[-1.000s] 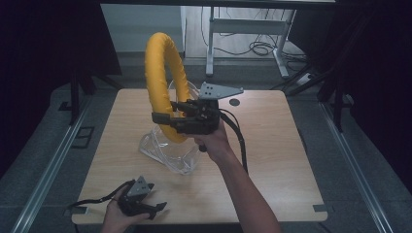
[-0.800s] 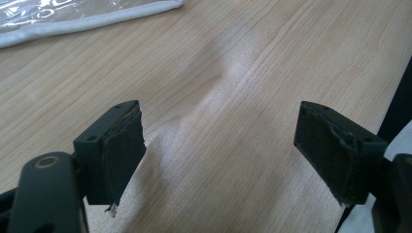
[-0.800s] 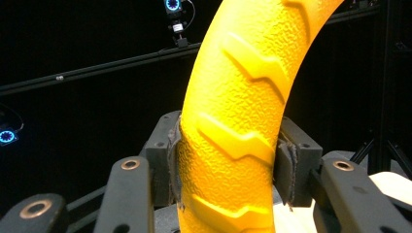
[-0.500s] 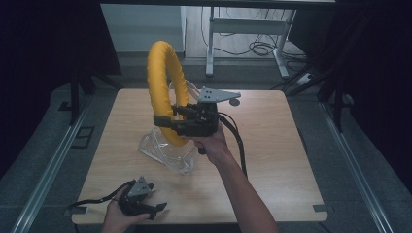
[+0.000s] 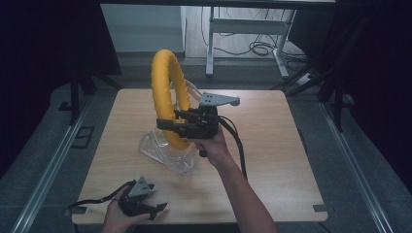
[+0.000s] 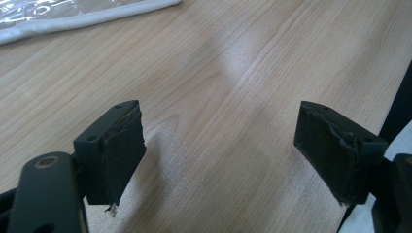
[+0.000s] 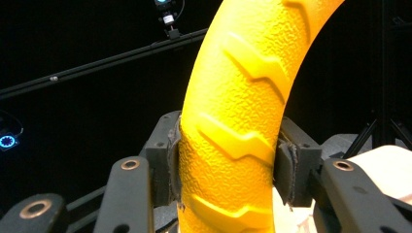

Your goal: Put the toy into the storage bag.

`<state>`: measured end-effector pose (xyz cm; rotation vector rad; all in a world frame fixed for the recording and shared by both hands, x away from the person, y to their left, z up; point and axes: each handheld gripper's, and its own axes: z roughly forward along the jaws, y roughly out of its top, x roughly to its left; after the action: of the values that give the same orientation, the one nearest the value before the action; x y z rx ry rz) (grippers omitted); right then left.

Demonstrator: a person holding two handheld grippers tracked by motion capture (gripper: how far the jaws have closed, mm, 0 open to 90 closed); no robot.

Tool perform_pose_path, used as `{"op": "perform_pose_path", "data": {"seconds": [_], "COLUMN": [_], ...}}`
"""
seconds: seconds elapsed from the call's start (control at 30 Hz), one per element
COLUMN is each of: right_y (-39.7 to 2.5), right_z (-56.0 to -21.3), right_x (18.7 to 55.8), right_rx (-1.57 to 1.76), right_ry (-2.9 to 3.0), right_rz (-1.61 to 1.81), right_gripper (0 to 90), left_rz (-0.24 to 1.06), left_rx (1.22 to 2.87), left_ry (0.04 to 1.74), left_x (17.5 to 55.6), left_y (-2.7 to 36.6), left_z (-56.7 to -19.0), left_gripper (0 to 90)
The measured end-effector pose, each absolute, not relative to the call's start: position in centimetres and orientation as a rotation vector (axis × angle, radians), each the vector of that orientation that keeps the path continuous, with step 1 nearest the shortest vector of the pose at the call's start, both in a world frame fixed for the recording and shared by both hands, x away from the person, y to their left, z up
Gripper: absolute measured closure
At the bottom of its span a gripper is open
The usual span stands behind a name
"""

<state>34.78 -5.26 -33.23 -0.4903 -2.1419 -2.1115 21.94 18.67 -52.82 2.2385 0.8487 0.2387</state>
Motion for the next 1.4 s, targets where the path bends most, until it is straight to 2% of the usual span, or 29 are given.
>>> {"op": "perform_pose_path", "data": {"seconds": [1.4], "right_y": [-5.7], "right_z": [-40.7], "right_x": [37.5], "right_rx": [-0.691], "right_ry": [-2.152], "right_rz": [-1.950], "right_gripper": [49.3], "left_rz": [0.242], "left_rx": [2.258], "left_ry": [0.839], "left_x": [22.0], "left_y": [18.7], "left_z": [-52.9], "left_gripper": [18.3]}}
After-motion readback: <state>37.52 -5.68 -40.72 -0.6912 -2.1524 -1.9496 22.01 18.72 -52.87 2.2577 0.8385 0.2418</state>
